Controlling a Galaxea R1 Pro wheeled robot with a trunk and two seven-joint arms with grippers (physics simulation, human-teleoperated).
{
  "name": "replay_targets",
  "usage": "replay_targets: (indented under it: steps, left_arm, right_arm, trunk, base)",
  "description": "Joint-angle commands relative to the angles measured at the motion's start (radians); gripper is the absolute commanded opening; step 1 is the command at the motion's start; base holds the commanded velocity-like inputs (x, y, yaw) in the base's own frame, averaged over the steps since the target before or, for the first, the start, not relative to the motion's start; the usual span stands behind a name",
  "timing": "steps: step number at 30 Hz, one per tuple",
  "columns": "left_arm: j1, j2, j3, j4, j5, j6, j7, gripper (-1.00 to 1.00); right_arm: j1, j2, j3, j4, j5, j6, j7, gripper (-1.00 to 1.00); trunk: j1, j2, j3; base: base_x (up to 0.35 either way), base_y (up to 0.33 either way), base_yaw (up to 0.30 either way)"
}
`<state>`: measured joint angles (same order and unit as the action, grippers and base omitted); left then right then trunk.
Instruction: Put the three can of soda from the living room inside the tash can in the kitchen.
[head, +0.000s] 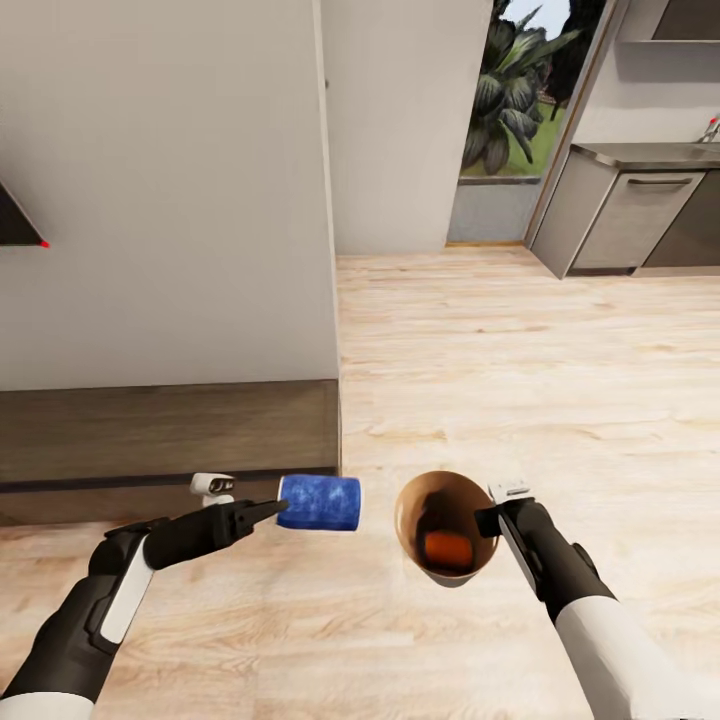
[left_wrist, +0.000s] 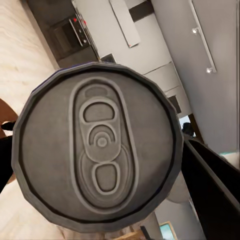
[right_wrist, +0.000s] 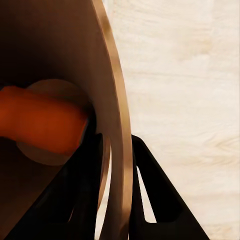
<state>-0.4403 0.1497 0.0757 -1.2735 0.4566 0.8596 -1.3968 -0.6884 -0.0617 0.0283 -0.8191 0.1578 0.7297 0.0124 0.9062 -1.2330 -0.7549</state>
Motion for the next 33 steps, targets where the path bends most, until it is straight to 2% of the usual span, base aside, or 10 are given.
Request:
replay_targets:
  steps: [1,11,12,14,16,17,23,28,30,33]
  left_arm:
    - [0.000,-0.002,0.000,0.001,0.001,0.000,0.000,-1.00]
    - [0.000,-0.072,-0.002,0.015,-0.001,-0.004,0.010,-1.00]
    - [0.000,-0.084,-0.002,0.017,-0.003,-0.004,0.021,-1.00]
    - [0.000,-0.120,-0.028,0.071,-0.005,-0.006,0.075,-1.00]
    - [0.000,-0.135,-0.032,0.088,-0.006,-0.007,0.086,-1.00]
    - [0.000,-0.174,-0.036,0.116,-0.008,-0.009,0.099,-1.00]
    - [0.000,-0.197,-0.039,0.124,-0.009,-0.010,0.153,-1.00]
    - [0.000,-0.211,-0.039,0.124,-0.011,-0.012,0.161,-1.00]
    - [0.000,-0.214,-0.047,0.124,-0.033,-0.012,0.183,-1.00]
    - [0.000,-0.224,-0.062,0.125,-0.062,-0.013,0.263,-1.00]
  right_arm:
    - [0.000,0.000,-0.001,0.002,-0.006,-0.002,0.004,-1.00]
    - [0.000,0.006,0.000,0.010,-0.006,-0.007,0.004,-1.00]
    - [0.000,0.011,0.000,0.010,-0.006,-0.007,0.003,-1.00]
    - [0.000,0.018,0.001,0.011,-0.006,-0.007,0.002,-1.00]
    - [0.000,0.020,0.001,0.011,-0.006,-0.007,0.002,-1.00]
    - [0.000,0.036,0.001,0.011,-0.006,-0.008,0.001,-1.00]
    - [0.000,0.060,0.001,0.011,-0.005,-0.008,0.001,-1.00]
    - [0.000,0.075,0.001,0.011,-0.005,-0.008,0.001,-1.00]
    - [0.000,0.081,0.001,0.011,-0.004,-0.008,0.000,-1.00]
    - [0.000,0.093,0.001,0.012,-0.004,-0.009,0.000,-1.00]
  trunk:
    - [0.000,0.000,0.000]
    - [0.000,0.000,0.000]
    - [0.000,0.000,0.000]
    - [0.000,0.000,0.000]
    - [0.000,0.000,0.000]
    - [0.000,0.000,0.000]
    - [0.000,0.000,0.000]
    - [0.000,0.000,0.000]
    - [0.000,0.000,0.000]
    - [0.000,0.000,0.000]
  base:
    - [0.000,0.000,0.000]
    - [0.000,0.000,0.000]
    - [0.000,0.000,0.000]
    - [0.000,0.000,0.000]
    - [0.000,0.000,0.000]
    - [0.000,0.000,0.000]
    - [0.000,0.000,0.000]
    - [0.000,0.000,0.000]
    - [0.000,0.000,0.000]
    - [0.000,0.000,0.000]
